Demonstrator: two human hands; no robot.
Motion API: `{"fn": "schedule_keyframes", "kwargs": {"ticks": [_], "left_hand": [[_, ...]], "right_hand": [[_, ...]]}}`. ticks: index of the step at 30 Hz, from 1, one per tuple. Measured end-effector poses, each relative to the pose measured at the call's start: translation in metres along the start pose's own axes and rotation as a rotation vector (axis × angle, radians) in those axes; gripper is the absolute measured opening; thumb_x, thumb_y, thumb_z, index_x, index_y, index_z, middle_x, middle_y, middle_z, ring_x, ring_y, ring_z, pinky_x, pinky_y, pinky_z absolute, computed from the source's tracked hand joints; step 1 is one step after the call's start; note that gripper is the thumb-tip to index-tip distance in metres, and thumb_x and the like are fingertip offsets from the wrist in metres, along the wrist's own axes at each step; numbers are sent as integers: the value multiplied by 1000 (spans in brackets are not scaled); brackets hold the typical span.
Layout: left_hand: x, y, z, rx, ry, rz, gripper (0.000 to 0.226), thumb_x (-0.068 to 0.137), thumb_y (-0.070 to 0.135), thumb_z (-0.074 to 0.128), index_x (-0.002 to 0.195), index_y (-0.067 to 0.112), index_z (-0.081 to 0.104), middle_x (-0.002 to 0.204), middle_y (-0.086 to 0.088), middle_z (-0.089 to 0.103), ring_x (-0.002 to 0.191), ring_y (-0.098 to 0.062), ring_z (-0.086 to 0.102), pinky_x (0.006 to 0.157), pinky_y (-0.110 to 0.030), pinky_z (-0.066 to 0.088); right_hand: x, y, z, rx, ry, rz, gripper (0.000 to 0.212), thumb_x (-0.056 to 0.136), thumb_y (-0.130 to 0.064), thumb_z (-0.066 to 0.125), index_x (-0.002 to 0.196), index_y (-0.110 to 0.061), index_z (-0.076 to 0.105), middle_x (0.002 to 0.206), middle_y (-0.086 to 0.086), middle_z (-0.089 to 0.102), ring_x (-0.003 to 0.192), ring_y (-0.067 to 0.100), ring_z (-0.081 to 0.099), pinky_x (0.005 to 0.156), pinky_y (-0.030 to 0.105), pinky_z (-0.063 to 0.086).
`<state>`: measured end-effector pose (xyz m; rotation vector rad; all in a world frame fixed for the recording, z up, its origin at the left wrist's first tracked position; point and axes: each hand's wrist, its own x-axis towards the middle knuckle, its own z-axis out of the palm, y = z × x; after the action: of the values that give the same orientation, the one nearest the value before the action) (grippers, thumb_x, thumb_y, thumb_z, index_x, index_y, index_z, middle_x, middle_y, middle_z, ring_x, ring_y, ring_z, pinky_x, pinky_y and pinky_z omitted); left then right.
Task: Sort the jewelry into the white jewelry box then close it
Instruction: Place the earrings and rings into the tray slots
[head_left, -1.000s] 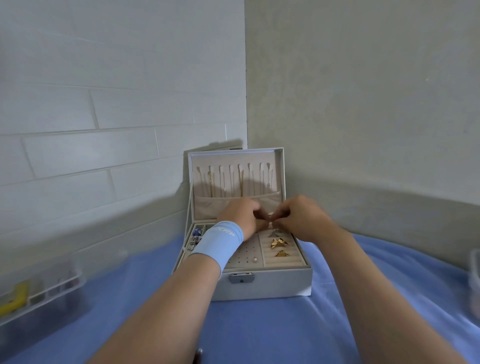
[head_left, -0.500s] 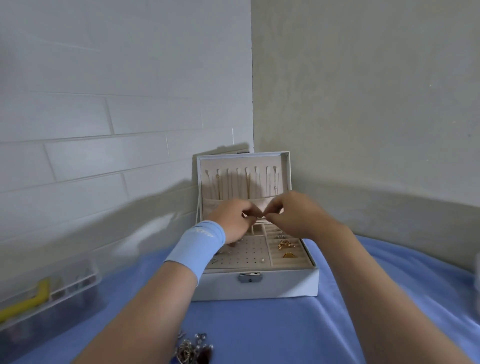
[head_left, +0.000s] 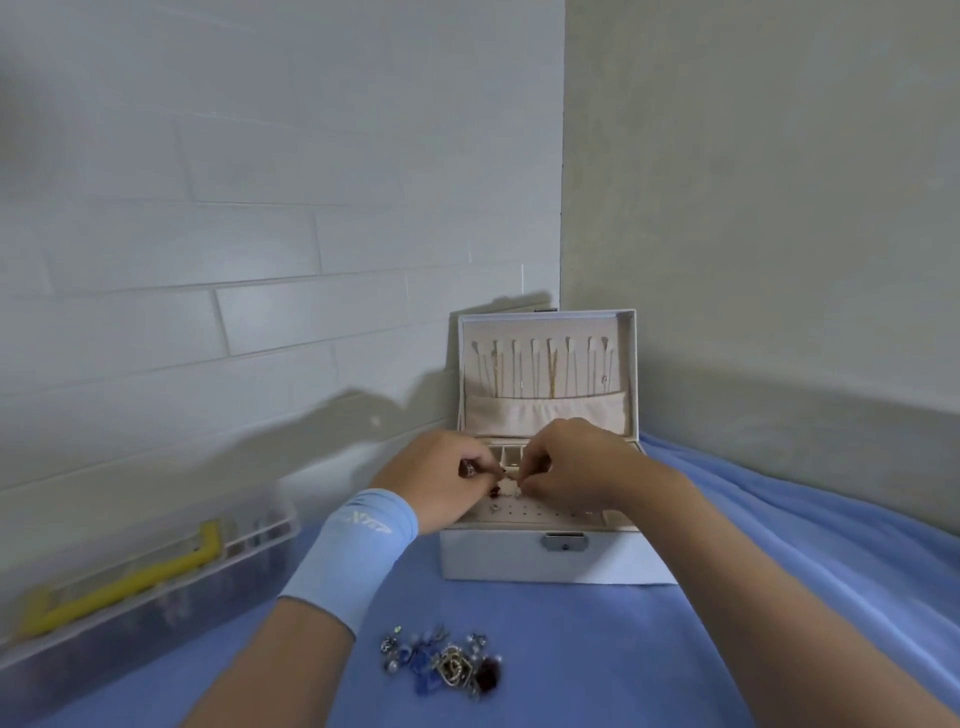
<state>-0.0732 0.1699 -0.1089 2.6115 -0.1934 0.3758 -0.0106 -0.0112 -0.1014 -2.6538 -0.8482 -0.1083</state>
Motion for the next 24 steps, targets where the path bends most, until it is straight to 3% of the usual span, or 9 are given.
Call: {"fn": "schedule_keyframes", "kwargs": {"ticks": [3, 6, 9, 12, 16, 18, 20, 22, 24], "left_hand": [[-12, -4, -8, -10, 13, 1, 15, 91, 25, 63, 93, 31, 76, 97, 17, 68, 90, -3, 60, 81, -20, 48], [-25, -11, -17, -38, 8, -8, 13, 91, 25, 65, 95, 31, 75, 90, 19, 66, 85, -1, 60, 76, -20, 47], [-39, -19, -27, -13, -58, -52, 9, 90, 26, 66, 94, 29, 74, 87, 16, 66, 79, -1, 59, 75, -18, 47], [-51, -30, -35, 95, -216, -114, 9, 88, 29, 68, 96, 29, 73, 91, 13, 67, 83, -6, 61, 81, -22, 49], [-65, -39, -38, 166, -465, -152, 17, 88, 27, 69, 104, 28, 76, 93, 8, 72, 72, -5, 64, 78, -19, 47], [-68, -44, -39, 225, -564, -200, 22, 86, 33, 70, 107, 32, 76, 100, 5, 76, 84, -13, 71, 85, -24, 53], [-69, -48, -37, 223, -627, -227, 22, 81, 37, 74, 103, 34, 77, 98, 5, 77, 84, -16, 72, 91, -31, 56], [-69, -47, -33, 210, -642, -223, 20, 78, 36, 79, 98, 32, 79, 87, 9, 75, 71, -9, 66, 83, -25, 57], [-68, -46, -29, 224, -615, -220, 16, 77, 34, 80, 93, 30, 79, 71, 11, 69, 62, -5, 60, 61, -14, 49]], "right_hand": [[-4, -8, -8, -26, 29, -21, 9, 93, -29, 67, 96, -27, 76, 93, -13, 70, 88, 9, 63, 82, 29, 54], [-10, -26, -16, -42, 92, -87, 10, 94, -30, 66, 96, -29, 76, 93, -14, 70, 87, 7, 63, 83, 32, 55], [-20, -52, -12, 31, 46, -175, 10, 92, -27, 67, 92, -28, 77, 90, -14, 71, 86, 6, 64, 83, 33, 56], [-28, -74, 4, 3, -70, -253, 13, 92, -26, 66, 96, -24, 79, 95, -10, 74, 90, 9, 66, 85, 36, 56], [-33, -89, 25, 14, -131, -293, 15, 91, -23, 67, 99, -24, 80, 100, -10, 77, 94, 7, 67, 89, 33, 55], [-36, -95, 33, -7, -205, -310, 15, 91, -21, 68, 100, -23, 80, 101, -10, 77, 93, 7, 67, 88, 30, 55], [-39, -97, 40, -41, -293, -299, 17, 90, -20, 70, 104, -22, 79, 102, -9, 76, 89, 5, 66, 86, 29, 56], [-40, -97, 44, -90, -374, -272, 20, 87, -18, 73, 105, -24, 78, 92, -10, 74, 69, -5, 61, 73, 24, 54], [-39, -95, 47, -107, -405, -247, 16, 84, -15, 74, 98, -22, 80, 72, -15, 66, 48, -7, 54, 61, 22, 50]]}}
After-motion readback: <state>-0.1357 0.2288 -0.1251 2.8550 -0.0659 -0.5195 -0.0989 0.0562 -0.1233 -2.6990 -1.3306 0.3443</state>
